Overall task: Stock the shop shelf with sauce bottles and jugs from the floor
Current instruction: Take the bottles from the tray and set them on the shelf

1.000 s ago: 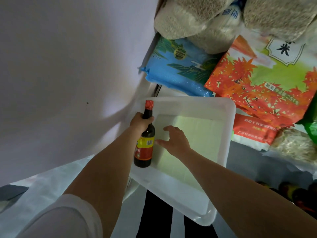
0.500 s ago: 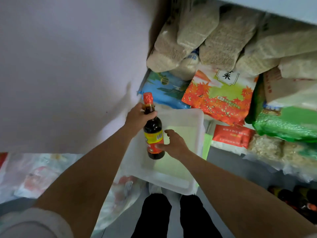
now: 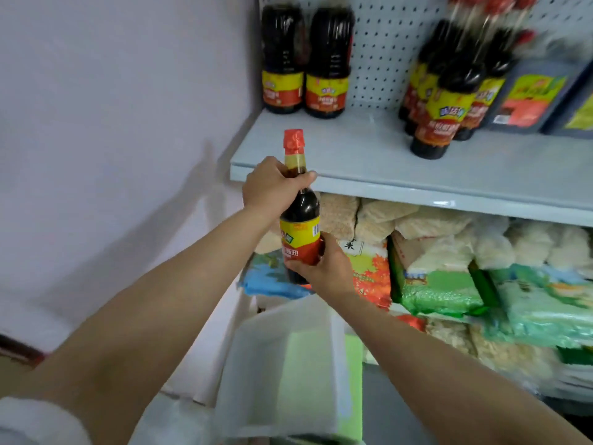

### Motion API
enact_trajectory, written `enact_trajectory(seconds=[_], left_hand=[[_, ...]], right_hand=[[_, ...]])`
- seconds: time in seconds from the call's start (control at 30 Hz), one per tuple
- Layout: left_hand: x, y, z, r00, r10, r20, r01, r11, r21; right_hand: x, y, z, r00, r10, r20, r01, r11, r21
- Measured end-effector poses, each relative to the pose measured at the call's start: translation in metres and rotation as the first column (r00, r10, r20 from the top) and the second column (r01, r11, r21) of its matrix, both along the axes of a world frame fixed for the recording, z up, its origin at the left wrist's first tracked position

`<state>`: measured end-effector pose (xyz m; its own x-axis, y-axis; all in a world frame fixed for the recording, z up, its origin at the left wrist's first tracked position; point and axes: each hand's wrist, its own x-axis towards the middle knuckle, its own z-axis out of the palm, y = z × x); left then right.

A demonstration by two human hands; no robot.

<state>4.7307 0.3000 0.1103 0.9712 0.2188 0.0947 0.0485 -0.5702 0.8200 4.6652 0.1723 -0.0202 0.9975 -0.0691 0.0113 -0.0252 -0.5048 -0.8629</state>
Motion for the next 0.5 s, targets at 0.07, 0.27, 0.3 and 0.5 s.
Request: enact_trajectory(seconds=[0.07, 0.27, 0.3, 0.5], left_hand=[[0.001, -0.015, 0.036, 0.994, -0.072, 0.078, 0.079, 0.993, -0.093], [0.001, -0.068, 0.103, 0.850, -0.524, 0.045, 0.510, 0.800, -0.317], [0.000, -0.081, 0.107, 0.828, -0.560, 0.018, 0.539, 0.787, -0.300], [-0.004, -0.168, 0.121, 0.815, -0.571, 0.103, 0.572, 0.762, -0.304]], right_hand=[[0.002, -0.020, 0.036, 0.994, -0.046, 0.104, 0.044, 0.999, 0.021], [0.002, -0.105, 0.114, 0.960, -0.116, 0.256, 0.095, 0.991, 0.093], [0.001, -0.120, 0.123, 0.955, -0.115, 0.274, 0.091, 0.991, 0.100], [0.015, -0.211, 0.150, 0.947, -0.091, 0.309, 0.062, 0.993, 0.102]])
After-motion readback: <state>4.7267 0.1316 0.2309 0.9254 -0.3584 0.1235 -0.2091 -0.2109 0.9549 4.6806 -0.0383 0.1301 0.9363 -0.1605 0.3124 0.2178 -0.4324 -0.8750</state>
